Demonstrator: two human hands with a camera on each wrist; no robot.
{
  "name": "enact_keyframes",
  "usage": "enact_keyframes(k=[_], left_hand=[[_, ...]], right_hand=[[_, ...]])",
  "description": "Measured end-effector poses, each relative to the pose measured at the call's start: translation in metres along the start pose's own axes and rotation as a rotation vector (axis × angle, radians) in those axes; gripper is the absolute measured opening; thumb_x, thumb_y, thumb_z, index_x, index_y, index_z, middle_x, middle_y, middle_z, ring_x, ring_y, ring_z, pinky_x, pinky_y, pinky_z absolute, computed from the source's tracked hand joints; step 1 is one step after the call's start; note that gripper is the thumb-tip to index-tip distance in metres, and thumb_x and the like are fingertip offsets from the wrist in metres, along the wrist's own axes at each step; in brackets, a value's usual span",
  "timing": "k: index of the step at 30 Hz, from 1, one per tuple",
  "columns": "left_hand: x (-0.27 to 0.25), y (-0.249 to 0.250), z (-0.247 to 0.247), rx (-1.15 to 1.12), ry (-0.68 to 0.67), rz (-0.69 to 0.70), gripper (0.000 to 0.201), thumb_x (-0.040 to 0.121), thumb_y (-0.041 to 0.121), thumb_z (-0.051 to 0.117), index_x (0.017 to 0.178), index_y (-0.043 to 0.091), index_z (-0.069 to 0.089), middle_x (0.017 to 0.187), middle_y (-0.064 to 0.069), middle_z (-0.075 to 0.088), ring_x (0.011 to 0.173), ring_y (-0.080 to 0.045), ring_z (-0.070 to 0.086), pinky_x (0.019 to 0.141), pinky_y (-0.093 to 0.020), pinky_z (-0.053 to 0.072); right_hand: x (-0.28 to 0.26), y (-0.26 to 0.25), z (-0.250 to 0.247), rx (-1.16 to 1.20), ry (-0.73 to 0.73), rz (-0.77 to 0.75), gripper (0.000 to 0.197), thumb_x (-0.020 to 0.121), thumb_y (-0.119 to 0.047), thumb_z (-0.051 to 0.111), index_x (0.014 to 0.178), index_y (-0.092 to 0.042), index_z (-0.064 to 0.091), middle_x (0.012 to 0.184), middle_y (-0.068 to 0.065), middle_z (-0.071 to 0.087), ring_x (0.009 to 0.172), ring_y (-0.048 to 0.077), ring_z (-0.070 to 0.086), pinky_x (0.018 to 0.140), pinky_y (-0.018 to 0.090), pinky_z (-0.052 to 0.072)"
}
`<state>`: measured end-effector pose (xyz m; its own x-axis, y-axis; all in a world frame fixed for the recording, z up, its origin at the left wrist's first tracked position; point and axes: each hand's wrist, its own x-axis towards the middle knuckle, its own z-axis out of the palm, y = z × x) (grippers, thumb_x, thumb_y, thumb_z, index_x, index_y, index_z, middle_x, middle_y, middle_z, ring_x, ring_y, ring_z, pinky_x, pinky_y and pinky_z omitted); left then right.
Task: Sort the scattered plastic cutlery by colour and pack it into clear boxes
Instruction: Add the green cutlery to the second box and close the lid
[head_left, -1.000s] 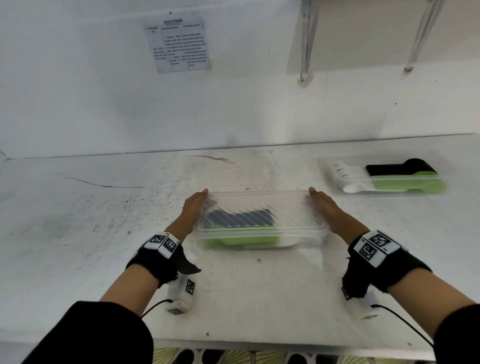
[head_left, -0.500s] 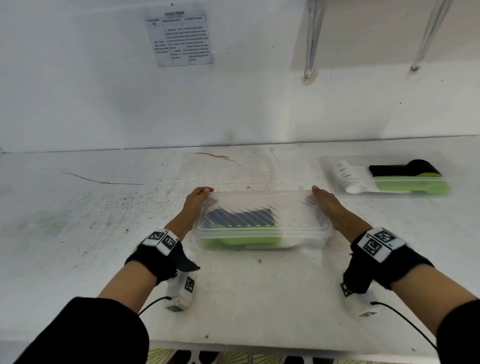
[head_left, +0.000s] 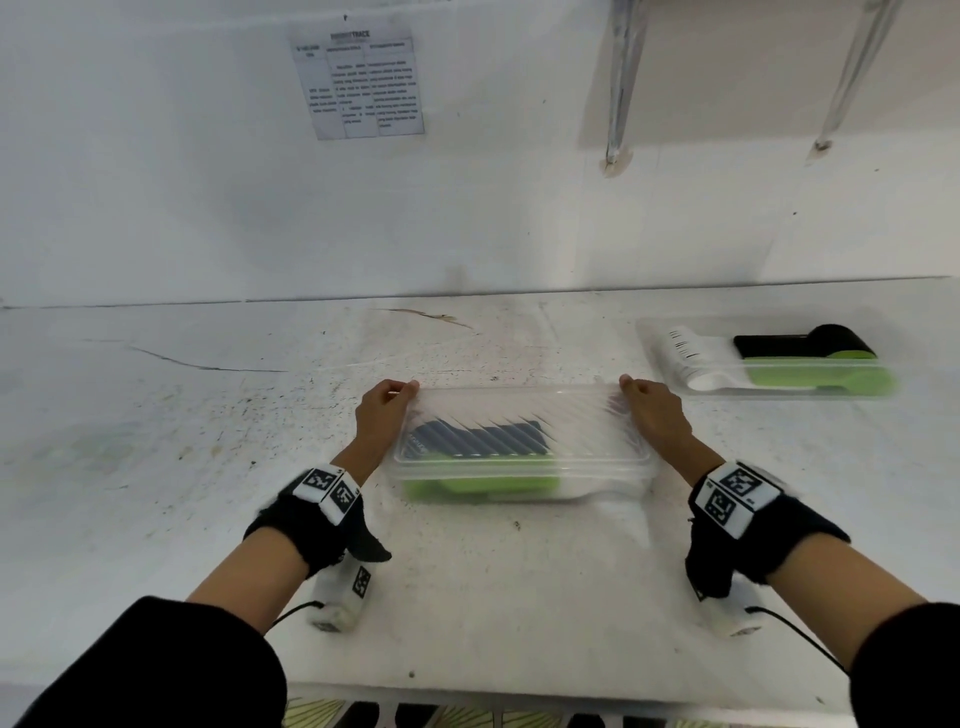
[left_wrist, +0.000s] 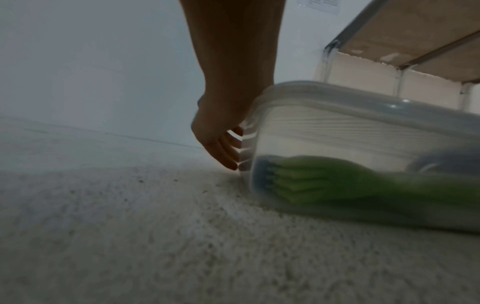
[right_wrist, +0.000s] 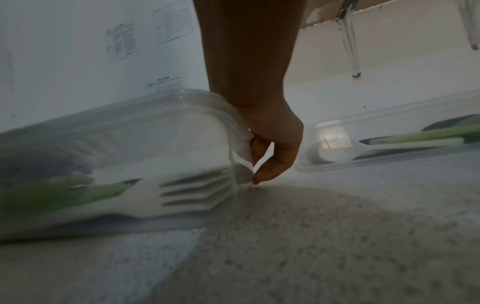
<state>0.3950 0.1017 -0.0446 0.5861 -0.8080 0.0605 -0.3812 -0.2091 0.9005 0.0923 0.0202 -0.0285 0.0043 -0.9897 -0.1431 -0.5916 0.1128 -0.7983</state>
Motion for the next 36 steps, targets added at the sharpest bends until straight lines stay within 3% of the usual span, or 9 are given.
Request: enact_keyframes(k=[4,6,8,11,19,25,29,33,36], left_hand=[[-0.011,0.015,-0.005,0.284,0.027,0.143,0.03,0.096,0.028,0.049,0.102,0.003,0.064,0.099,-0.007,0.067,0.088,-0.021,0.061,0.08,-0.027,0.043],[-0.017,0.022,-0.004,0.374,-0.091,0.107,0.039,0.099,0.031,0.04,0.114,0.0,0.059,0.107,-0.012,0.064,0.094,-0.024,0.058,0.083,-0.029,0.04],[-0.025,0.022,-0.002,0.41,-0.197,0.067,0.05,0.101,0.037,0.032,0.134,0.002,0.043,0.13,-0.016,0.051,0.119,-0.028,0.048,0.099,-0.035,0.033],[-0.033,0.013,-0.002,0.386,-0.225,0.081,0.057,0.1,0.043,0.027,0.148,0.012,0.021,0.152,-0.013,0.029,0.139,-0.029,0.027,0.112,-0.038,0.021],[-0.036,0.013,-0.004,0.206,-0.123,0.207,0.041,0.102,0.028,0.031,0.136,0.011,0.046,0.139,-0.009,0.048,0.129,-0.024,0.043,0.106,-0.028,0.028],[-0.041,0.013,-0.005,0.147,-0.031,0.219,0.039,0.102,0.026,0.033,0.126,0.009,0.058,0.129,-0.012,0.058,0.113,-0.026,0.058,0.098,-0.032,0.044],[-0.045,0.015,-0.004,0.184,0.032,0.248,0.036,0.1,0.025,0.041,0.121,0.006,0.062,0.118,-0.016,0.064,0.11,-0.026,0.059,0.089,-0.025,0.041],[-0.046,0.016,-0.004,0.184,0.018,0.215,0.038,0.098,0.03,0.046,0.124,0.006,0.06,0.123,-0.014,0.062,0.117,-0.025,0.055,0.095,-0.027,0.039],[-0.05,0.018,-0.004,0.211,0.005,0.207,0.035,0.098,0.026,0.047,0.127,0.008,0.058,0.13,-0.011,0.057,0.123,-0.023,0.052,0.1,-0.025,0.036]], right_hand=[[-0.004,-0.005,-0.002,-0.106,0.013,-0.001,0.046,0.1,-0.039,0.03,0.123,-0.009,0.056,0.125,0.016,0.055,0.118,0.035,0.047,0.096,0.041,0.034],[-0.003,-0.005,-0.002,-0.122,0.011,-0.016,0.047,0.1,-0.04,0.029,0.122,-0.008,0.057,0.125,0.018,0.055,0.117,0.035,0.048,0.096,0.041,0.035],[-0.001,-0.004,-0.001,-0.129,0.013,-0.021,0.048,0.1,-0.04,0.029,0.118,-0.006,0.058,0.123,0.019,0.056,0.117,0.035,0.048,0.096,0.041,0.035],[-0.001,-0.003,0.0,-0.117,0.011,-0.036,0.048,0.1,-0.039,0.03,0.114,-0.005,0.06,0.12,0.02,0.057,0.115,0.035,0.048,0.094,0.041,0.035],[0.0,-0.002,0.0,-0.077,0.027,-0.047,0.045,0.101,-0.031,0.027,0.115,-0.002,0.058,0.121,0.022,0.056,0.115,0.036,0.048,0.095,0.041,0.035],[-0.007,-0.004,0.001,-0.09,0.244,-0.2,0.037,0.099,-0.021,0.031,0.104,0.001,0.06,0.108,0.021,0.059,0.101,0.037,0.055,0.081,0.037,0.04],[-0.016,-0.001,-0.002,-0.137,0.153,-0.275,0.026,0.095,-0.021,0.044,0.108,-0.002,0.057,0.107,0.018,0.062,0.1,0.035,0.057,0.077,0.033,0.039],[-0.029,0.014,-0.007,-0.091,-0.054,-0.238,0.046,0.095,-0.034,0.048,0.136,-0.014,0.042,0.132,0.017,0.051,0.122,0.033,0.047,0.098,0.035,0.035],[-0.034,0.021,-0.007,-0.027,-0.065,-0.208,0.049,0.095,-0.038,0.047,0.14,-0.022,0.036,0.132,0.02,0.048,0.123,0.034,0.044,0.102,0.039,0.033]])
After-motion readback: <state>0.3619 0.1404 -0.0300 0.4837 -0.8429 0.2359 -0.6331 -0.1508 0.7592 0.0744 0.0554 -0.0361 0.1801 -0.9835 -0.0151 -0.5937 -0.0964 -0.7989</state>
